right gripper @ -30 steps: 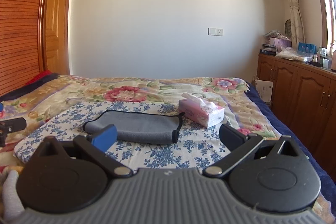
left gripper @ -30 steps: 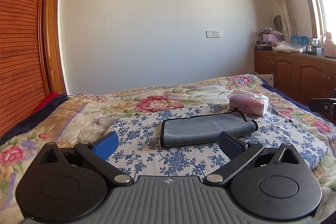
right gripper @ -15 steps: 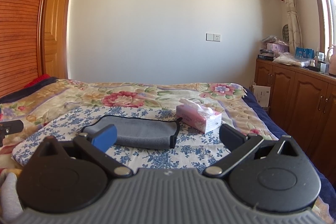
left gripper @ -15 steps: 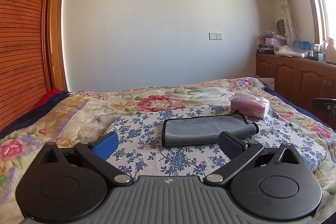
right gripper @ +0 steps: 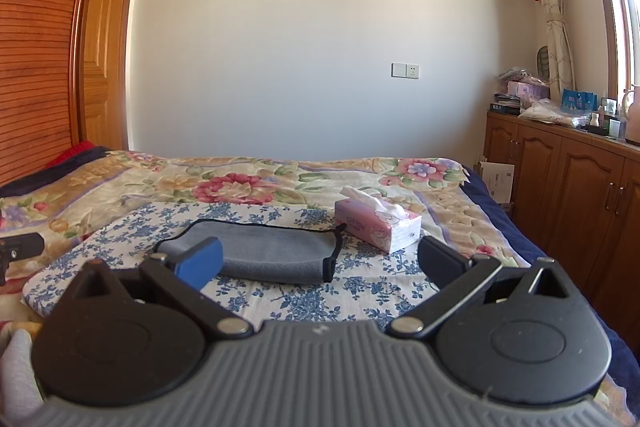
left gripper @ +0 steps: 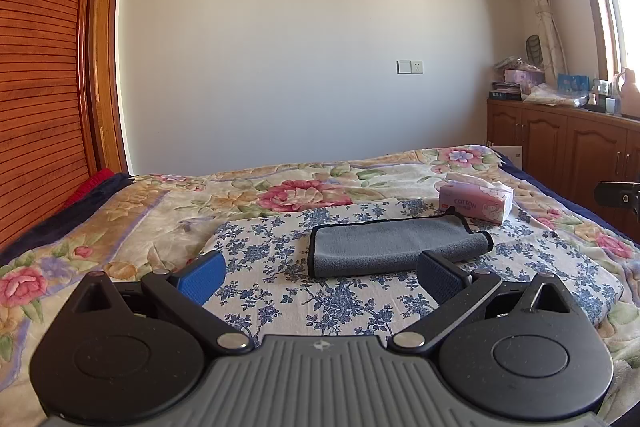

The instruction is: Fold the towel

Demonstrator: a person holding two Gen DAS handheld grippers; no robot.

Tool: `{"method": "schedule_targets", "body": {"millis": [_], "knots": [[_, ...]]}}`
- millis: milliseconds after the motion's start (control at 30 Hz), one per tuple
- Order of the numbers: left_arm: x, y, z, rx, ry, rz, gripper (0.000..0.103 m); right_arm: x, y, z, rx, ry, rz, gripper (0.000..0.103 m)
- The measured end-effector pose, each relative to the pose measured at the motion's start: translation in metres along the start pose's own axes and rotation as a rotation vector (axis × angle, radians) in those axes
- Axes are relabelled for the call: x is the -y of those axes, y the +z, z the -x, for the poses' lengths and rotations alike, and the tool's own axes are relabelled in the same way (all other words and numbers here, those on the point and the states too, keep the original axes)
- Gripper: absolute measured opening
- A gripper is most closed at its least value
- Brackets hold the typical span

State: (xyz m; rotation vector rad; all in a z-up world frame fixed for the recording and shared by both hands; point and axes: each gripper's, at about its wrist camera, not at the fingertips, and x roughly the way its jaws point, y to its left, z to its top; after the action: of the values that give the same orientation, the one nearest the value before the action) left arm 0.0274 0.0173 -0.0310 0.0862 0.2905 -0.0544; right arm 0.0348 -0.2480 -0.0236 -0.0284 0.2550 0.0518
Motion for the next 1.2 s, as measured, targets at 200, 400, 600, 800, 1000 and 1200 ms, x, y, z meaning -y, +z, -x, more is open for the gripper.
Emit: {"method": "schedule_targets", "body": {"millis": [200, 400, 600, 800, 1000, 1200], "knots": [[-0.0003, 0.0001, -0.0001, -0.001, -0.001, 0.001, 0.103, 0.0000, -0.0002, -0.0001, 0.000, 0.000, 0.000, 0.103], [-0.0003, 0.0000, 0.0000, 0.000, -0.001, 0.001, 0.103, 0.0000, -0.0004, -0.0002, 0.000, 0.000, 0.000, 0.103], [-0.0016, -0.0002, 0.0000, -0.001, 0.000, 0.004, 0.103, -0.0003, -0.0005, -0.0001, 0.000, 0.000, 0.001, 0.103], [-0.0026, -0.0006, -0.0004, -0.003, 0.002, 0.004, 0.103, -0.0005, -0.0005, 0.0000, 0.000, 0.000, 0.001, 0.103], [-0.0027, -0.0005, -0.0005, -0.002, 0.002, 0.004, 0.103, -0.0005, -0.0007, -0.0002, -0.001, 0.000, 0.000, 0.103], [-0.0029, -0.0005, -0.0005, -0.002, 0.002, 0.004, 0.103, -0.0004, -0.0010, -0.0002, -0.001, 0.001, 0.000, 0.103]]}}
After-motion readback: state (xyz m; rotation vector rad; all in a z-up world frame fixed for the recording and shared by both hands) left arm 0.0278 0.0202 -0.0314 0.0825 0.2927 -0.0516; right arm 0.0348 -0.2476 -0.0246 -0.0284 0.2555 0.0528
